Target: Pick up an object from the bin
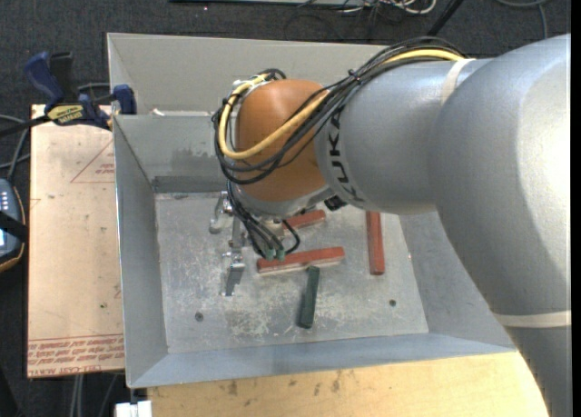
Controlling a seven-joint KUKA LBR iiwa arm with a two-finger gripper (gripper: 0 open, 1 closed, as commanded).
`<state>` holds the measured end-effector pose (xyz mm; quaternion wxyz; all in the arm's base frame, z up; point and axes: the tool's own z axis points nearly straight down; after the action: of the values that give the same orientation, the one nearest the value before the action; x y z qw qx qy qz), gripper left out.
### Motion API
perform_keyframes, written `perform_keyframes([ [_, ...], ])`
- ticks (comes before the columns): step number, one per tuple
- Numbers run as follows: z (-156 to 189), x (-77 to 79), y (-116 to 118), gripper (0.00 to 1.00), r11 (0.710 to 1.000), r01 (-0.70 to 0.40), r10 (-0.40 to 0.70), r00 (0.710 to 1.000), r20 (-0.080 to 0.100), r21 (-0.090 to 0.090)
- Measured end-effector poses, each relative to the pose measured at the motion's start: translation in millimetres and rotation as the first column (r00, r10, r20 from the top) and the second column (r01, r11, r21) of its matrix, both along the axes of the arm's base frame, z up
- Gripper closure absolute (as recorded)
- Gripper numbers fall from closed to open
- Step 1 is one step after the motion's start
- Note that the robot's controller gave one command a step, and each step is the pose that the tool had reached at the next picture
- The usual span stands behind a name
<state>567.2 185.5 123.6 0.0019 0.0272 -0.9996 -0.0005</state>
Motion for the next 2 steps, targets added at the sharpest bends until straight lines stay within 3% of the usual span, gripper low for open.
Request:
perform_keyframes([
  [1, 9, 27.1, -14, 0.0, 0.994, -0.112, 0.112, 0.994, 0.011, 0.0],
  [2, -24, 26.5, -33, 0.0, 0.949, -0.316, 0.316, 0.949, 0.008, -0.001],
])
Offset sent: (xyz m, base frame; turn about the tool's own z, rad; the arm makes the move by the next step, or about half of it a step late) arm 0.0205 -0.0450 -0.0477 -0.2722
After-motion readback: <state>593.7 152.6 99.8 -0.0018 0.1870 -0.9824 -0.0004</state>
